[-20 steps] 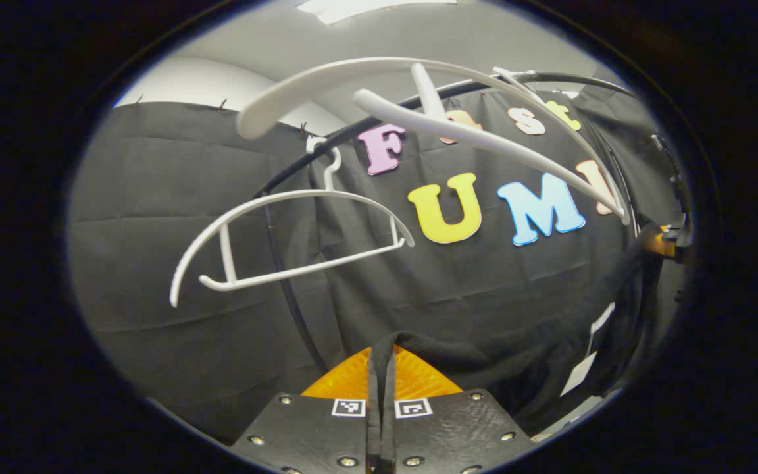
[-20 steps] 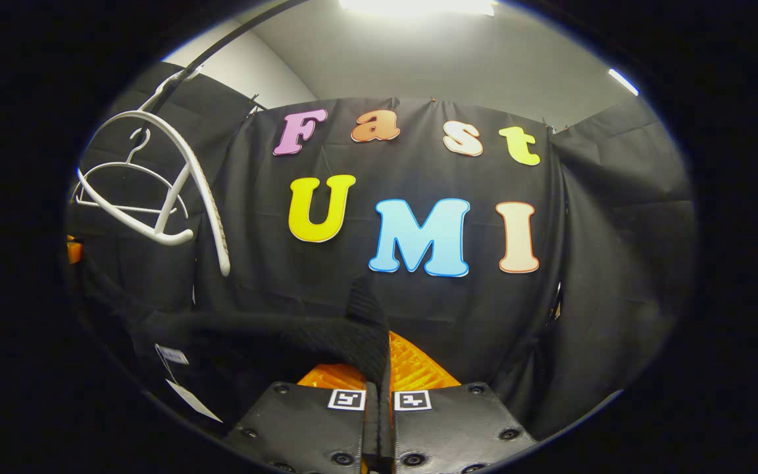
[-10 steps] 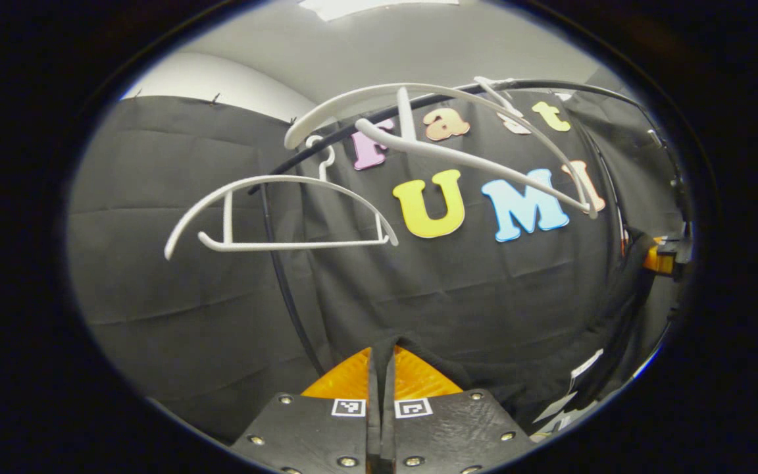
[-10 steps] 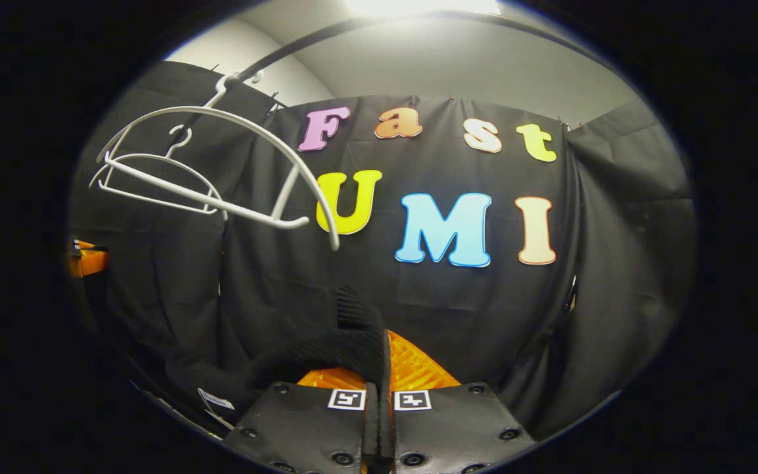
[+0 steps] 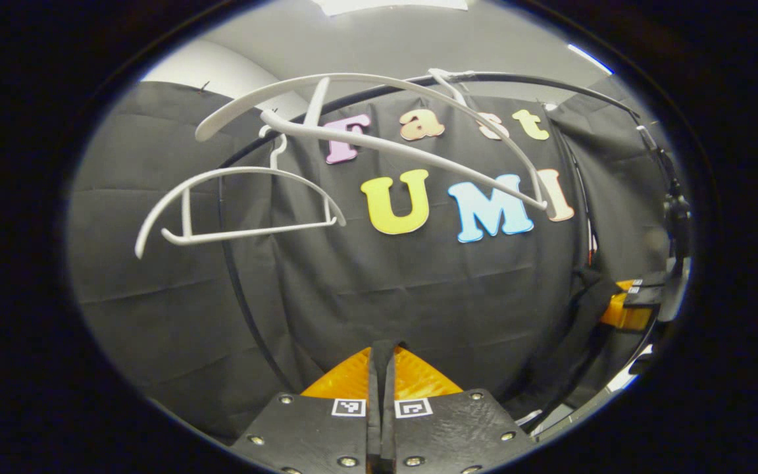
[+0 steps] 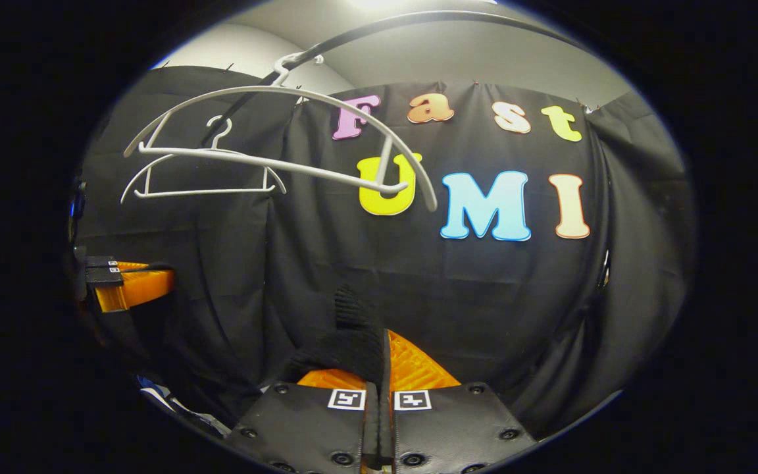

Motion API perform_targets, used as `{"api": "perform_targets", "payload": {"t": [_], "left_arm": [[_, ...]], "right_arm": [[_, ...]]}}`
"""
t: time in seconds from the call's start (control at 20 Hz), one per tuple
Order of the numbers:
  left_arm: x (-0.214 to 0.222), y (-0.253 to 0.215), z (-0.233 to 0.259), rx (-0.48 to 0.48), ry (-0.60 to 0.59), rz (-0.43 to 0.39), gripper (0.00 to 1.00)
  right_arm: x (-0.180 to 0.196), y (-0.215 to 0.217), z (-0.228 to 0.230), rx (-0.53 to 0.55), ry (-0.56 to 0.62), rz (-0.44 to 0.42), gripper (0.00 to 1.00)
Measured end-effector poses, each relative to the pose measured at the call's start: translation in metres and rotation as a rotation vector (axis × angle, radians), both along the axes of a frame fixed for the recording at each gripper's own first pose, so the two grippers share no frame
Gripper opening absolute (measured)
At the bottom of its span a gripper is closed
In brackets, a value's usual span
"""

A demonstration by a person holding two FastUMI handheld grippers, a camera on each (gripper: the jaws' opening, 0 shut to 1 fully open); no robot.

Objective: Grasp the clothes on the hanger with both hands and then place them into the laundry hamper below.

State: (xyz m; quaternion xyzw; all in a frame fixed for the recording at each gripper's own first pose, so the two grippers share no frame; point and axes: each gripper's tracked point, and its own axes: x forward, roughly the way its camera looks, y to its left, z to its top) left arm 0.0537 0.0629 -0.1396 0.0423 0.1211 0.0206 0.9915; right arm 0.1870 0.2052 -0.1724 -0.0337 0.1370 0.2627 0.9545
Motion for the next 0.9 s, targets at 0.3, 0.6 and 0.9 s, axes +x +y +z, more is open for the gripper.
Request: {"api": "perform_targets", "payload": {"t": [0.3,0.6,0.9], "left_arm": [[-0.011,-0.021,-0.029,-0.076,0.052,-0.052,0.02],[-0.023,-0.031,-0.100,-0.103,0.214,-0.070,0.02],[-0.056,-0.026,-0.192,-0.095,0.472,-0.060,0.04]], "right_arm": [[-0.041,0.026,-0.035,-0.019,0.062,0.075,0.02],[-0.058,0.032,-0.099,-0.079,0.188,0.094,0.03],[-0.089,0.018,-0.193,-0.220,0.430,0.062,0.08]]}}
